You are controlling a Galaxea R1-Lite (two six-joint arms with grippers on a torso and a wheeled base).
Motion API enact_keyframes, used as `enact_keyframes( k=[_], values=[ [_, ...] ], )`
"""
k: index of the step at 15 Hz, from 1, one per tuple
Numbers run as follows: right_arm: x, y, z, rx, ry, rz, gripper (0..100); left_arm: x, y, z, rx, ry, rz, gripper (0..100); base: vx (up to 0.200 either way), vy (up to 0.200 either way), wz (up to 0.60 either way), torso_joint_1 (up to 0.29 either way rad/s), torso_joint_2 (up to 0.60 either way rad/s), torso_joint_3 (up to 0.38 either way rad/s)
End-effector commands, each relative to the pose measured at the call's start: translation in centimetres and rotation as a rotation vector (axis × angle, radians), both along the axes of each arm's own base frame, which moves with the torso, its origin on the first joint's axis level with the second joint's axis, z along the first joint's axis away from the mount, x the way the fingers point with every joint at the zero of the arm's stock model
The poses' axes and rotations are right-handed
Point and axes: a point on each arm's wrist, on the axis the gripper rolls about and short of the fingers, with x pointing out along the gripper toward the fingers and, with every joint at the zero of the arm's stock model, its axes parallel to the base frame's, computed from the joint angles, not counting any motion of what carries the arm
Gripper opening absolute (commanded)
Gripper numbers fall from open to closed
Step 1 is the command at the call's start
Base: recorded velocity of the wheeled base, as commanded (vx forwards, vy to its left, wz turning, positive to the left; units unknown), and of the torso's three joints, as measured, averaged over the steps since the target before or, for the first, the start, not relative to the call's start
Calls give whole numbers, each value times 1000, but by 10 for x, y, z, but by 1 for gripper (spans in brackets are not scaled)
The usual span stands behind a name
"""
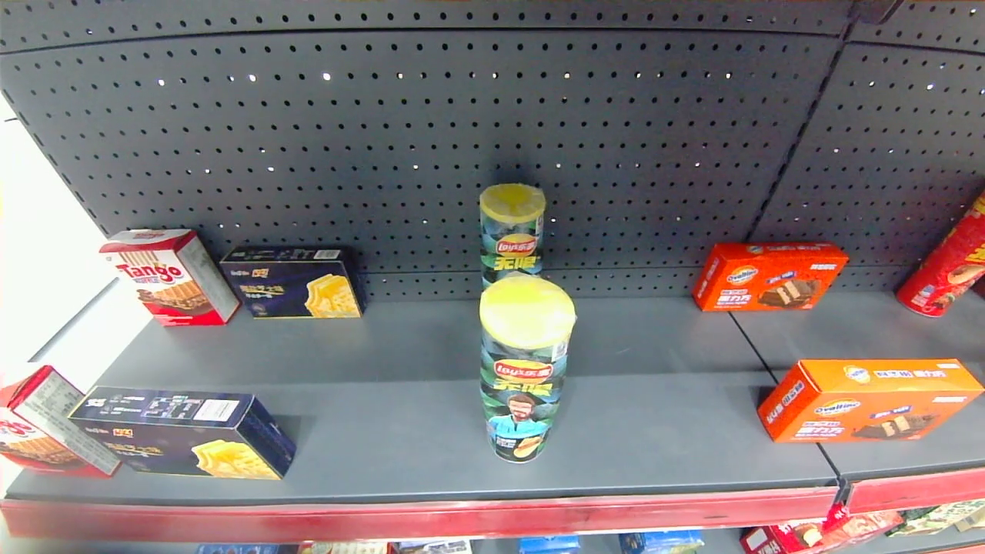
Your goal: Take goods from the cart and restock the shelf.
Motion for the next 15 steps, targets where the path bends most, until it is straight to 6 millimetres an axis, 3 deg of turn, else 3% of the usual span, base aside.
enact_keyframes(
  k=[1,3,4,6,9,11,15],
  values=[
    [0,0,0,0,-2,1,100,0,-2,1,-18,10,-97,100,0,0,0,0,0,0],
    [0,0,0,-1,-2,0,100,0,-3,1,-78,22,-11,100,0,0,0,0,0,0],
    [0,0,0,0,-2,0,100,0,-5,1,-83,18,121,100,0,0,0,0,0,0],
    [0,0,0,0,-2,1,100,0,-5,0,-90,10,147,100,0,0,0,0,0,0],
    [0,0,0,0,-2,0,100,1,-1,-6,-107,15,329,100,0,0,0,0,0,0],
    [0,0,0,0,-2,0,100,-4,-2,-8,-126,-53,144,100,0,0,0,0,0,0],
    [0,0,0,-1,-3,0,100,-5,-2,-8,-122,-53,133,100,0,0,0,0,0,0]
  ],
)
